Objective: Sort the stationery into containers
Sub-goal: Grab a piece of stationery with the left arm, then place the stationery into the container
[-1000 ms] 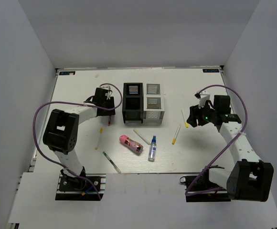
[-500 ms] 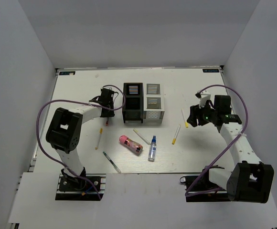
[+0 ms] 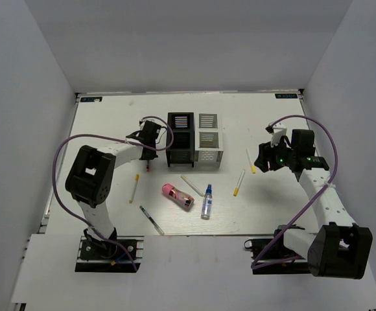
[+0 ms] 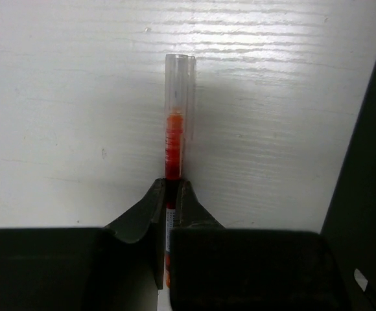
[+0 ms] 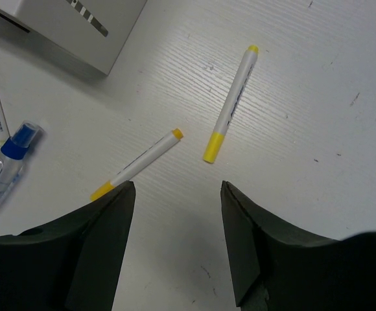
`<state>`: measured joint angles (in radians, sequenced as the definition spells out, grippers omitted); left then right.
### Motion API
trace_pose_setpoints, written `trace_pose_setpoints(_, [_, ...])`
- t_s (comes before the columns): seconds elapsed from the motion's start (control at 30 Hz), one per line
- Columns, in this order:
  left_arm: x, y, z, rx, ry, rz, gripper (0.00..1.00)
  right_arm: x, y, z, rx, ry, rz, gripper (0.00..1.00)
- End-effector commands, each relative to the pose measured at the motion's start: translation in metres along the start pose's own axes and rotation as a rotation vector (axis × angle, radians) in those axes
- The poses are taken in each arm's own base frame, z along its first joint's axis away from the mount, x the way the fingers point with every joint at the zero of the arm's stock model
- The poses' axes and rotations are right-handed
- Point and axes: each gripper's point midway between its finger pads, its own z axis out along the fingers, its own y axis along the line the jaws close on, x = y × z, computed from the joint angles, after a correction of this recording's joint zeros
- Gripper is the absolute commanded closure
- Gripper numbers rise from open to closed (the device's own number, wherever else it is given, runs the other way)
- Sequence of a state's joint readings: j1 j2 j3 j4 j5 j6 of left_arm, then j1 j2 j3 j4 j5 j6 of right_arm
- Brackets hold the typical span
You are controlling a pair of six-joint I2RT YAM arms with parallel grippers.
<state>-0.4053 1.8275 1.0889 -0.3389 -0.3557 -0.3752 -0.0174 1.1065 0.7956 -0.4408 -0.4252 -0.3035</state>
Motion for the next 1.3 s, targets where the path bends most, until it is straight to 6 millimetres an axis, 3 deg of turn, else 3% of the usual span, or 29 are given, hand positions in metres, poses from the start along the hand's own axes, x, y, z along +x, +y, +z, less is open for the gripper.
trace_pose_setpoints(0.0, [0.016,0.016,-0.010,-0.053,0.045,0.003,1.00,-0.007,0.003,-0.003,-0.010,-0.031,-0.018,0.41])
trace_pose_setpoints(0.07, [-0.012,0.015,-0.028,-0.024,-0.049,-0.026,1.00,-0.008,0.003,-0.003,-0.013,-0.036,-0.030,0.47])
trace_pose_setpoints(0.23, [-0.063,0.009,-0.078,0.084,-0.238,-0.085,1.00,-0.005,0.006,-0.001,-0.035,-0.034,-0.035,0.98])
trace_pose_setpoints(0.37, [-0.086,-0.002,-0.117,0.219,-0.350,-0.122,1.00,-0.001,0.008,0.002,-0.052,-0.026,-0.035,1.00])
trace_pose_setpoints(0.63, [-0.155,-0.072,-0.201,0.674,-0.659,-0.032,1.00,0.005,0.011,0.006,-0.076,-0.017,-0.022,1.00])
trace_pose_setpoints(0.77, [-0.183,-0.102,-0.203,0.739,-0.708,0.007,1.00,0.008,0.013,0.008,-0.086,-0.009,-0.017,1.00])
trace_pose_setpoints(0.9, [-0.204,-0.110,-0.180,0.672,-0.759,-0.004,1.00,0.008,0.012,0.007,-0.082,-0.001,-0.018,1.00])
trace_pose_setpoints(0.93, [-0.214,-0.113,-0.186,0.671,-0.811,-0.006,1.00,0.010,0.013,0.008,-0.085,0.003,-0.016,1.00])
trace_pose_setpoints(0.97, [-0.215,-0.112,-0.172,0.633,-0.805,-0.021,1.00,0.010,0.012,0.008,-0.084,0.004,-0.017,1.00])
trace_pose_setpoints(1.03, [-0.223,-0.116,-0.168,0.603,-0.818,-0.015,1.00,0.012,0.012,0.008,-0.084,0.010,-0.016,1.00])
trace_pose_setpoints(1.07, [-0.218,-0.123,-0.153,0.589,-0.796,0.002,1.00,0.012,0.012,0.008,-0.081,0.011,-0.018,1.00])
trace_pose_setpoints(1.27, [-0.221,-0.143,-0.133,0.563,-0.834,0.026,1.00,0.013,0.011,0.010,-0.085,0.018,-0.016,1.00])
